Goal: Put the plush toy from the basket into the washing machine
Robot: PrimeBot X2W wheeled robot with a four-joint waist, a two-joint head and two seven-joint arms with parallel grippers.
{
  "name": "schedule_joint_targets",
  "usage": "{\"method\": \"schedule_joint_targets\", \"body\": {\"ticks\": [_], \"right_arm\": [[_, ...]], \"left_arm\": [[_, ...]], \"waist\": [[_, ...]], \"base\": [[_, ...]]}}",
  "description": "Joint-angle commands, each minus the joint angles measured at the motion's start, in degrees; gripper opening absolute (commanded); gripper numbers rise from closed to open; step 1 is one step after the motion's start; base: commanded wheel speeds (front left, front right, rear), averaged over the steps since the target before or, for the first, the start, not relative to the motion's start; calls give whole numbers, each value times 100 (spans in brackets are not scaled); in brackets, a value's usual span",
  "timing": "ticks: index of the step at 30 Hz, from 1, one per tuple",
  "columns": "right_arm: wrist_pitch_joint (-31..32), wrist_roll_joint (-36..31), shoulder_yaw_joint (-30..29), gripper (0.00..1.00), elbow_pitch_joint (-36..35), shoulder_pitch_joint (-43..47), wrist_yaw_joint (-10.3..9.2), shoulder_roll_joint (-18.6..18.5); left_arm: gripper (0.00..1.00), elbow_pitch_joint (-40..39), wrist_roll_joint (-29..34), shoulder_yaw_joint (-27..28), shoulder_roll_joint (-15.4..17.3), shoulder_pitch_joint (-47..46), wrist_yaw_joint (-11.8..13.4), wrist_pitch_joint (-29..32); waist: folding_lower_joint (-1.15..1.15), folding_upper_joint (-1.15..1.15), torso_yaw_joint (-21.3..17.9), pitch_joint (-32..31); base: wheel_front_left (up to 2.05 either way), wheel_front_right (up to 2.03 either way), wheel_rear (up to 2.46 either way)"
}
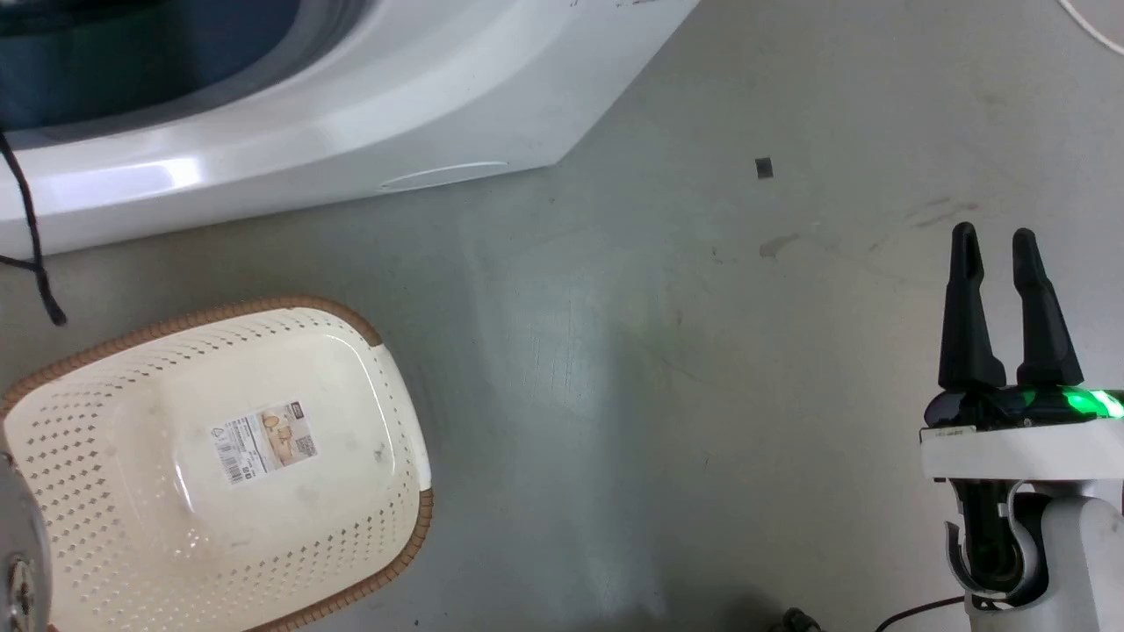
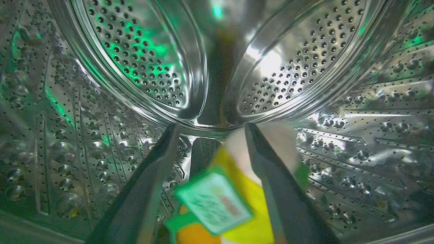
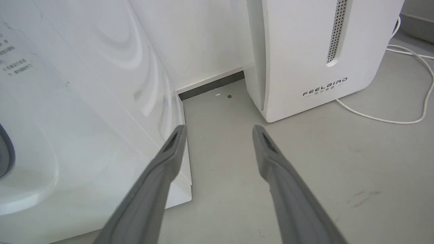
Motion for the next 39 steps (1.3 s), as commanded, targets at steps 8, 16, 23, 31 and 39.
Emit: {"method": "schedule_joint_targets", "body": {"ticks": [8,16,23,31,39], "right_arm": [[-24,-129,-13,100,3,12,-5,-4],[-24,-413,68,100,-146,214,-5,-4],[-24,-721,64,100,-315,463,-5,-4],[-24,-1190,73,100,-461,839,-5,-4],[-24,-1515,51,100,-480,1128,-5,-4]], "left_arm": [[100,-18,-41,6,-287,719,6,-30],[100,-629,-47,203,-656,1908,198,-30],[100,-1593,164,227,-1102,3096,376,-30],[100,-2574,457,75,-1545,4193,489,-30],[100,-3170,528,94,-1795,5158,549,-30]], "waist": [[0,0,168,-519],[0,0,437,-1129],[0,0,773,-1718],[0,0,1158,-2344],[0,0,1335,-2813]], "base": [[0,0,0],[0,0,0],[0,0,0],[0,0,0],[0,0,0]]}}
